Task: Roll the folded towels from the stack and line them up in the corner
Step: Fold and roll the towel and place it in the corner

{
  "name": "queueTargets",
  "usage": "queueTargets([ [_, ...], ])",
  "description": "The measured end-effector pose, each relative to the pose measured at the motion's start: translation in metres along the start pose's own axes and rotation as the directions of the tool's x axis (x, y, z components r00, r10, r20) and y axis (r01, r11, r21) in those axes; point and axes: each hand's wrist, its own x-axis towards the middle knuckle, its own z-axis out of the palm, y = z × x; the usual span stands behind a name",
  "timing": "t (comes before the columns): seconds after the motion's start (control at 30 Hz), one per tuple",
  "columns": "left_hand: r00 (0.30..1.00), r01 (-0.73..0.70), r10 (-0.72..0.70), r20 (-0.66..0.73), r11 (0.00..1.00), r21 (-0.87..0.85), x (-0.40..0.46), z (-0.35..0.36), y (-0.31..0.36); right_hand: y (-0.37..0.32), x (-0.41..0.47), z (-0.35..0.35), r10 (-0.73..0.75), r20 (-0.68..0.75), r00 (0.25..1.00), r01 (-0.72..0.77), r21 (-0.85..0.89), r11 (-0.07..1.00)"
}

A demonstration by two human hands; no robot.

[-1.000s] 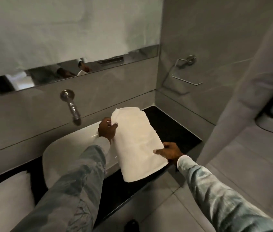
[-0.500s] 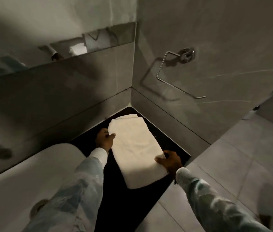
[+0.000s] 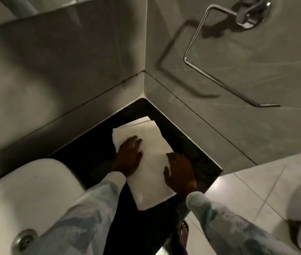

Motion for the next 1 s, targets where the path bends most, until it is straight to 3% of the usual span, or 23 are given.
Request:
queueTargets([
  [0.03, 0.996, -0.055, 0.052, 0.078, 0.997, 0.046, 0.000, 0.006, 0.007, -0.005, 0.002, 0.007, -0.080, 0.042, 0.996, 0.080, -0.011, 0.997],
  [0.1, 0.993, -0.042, 0.026, 0.116, 0.991, 0.130, 0.003, 0.017, 0.013, -0.005, 0.004, 0.023, -0.175, 0.160, 0.972, 0.178, -0.008, 0.984],
  [0.3, 0.995, 0.099, -0.100, -0.001, 0.979, 0.178, 0.007, 0.016, 0.005, 0.017, -0.007, 0.036, -0.277, 0.199, 0.940, 0.281, 0.010, 0.960],
  [0.47, 0.974, 0.225, -0.220, -0.052, 0.962, 0.153, 0.017, 0.017, 0.003, 0.019, -0.006, 0.035, -0.286, 0.219, 0.933, 0.282, 0.050, 0.958],
  [0.6, 0.974, 0.226, -0.222, -0.043, 0.953, 0.200, 0.023, 0.015, 0.004, 0.018, -0.003, 0.035, -0.274, 0.208, 0.939, 0.265, 0.069, 0.962],
  [0.73, 0.953, 0.300, -0.287, -0.099, 0.939, 0.169, 0.038, -0.001, -0.015, 0.011, 0.061, 0.026, -0.240, 0.082, 0.967, 0.235, 0.068, 0.970],
  [0.8, 0.934, 0.347, -0.333, -0.126, 0.931, 0.113, 0.047, -0.016, -0.030, 0.004, 0.114, 0.018, -0.223, 0.101, 0.970, 0.219, 0.046, 0.975],
  [0.9, 0.943, 0.332, -0.329, -0.044, 0.936, 0.115, 0.064, -0.030, -0.058, -0.014, 0.183, 0.012, -0.256, 0.188, 0.948, 0.245, 0.079, 0.966],
  [1.0, 0.928, 0.355, -0.346, 0.140, 0.933, -0.048, 0.075, -0.042, -0.076, -0.023, 0.229, 0.019, -0.321, 0.308, 0.896, 0.301, 0.112, 0.947],
])
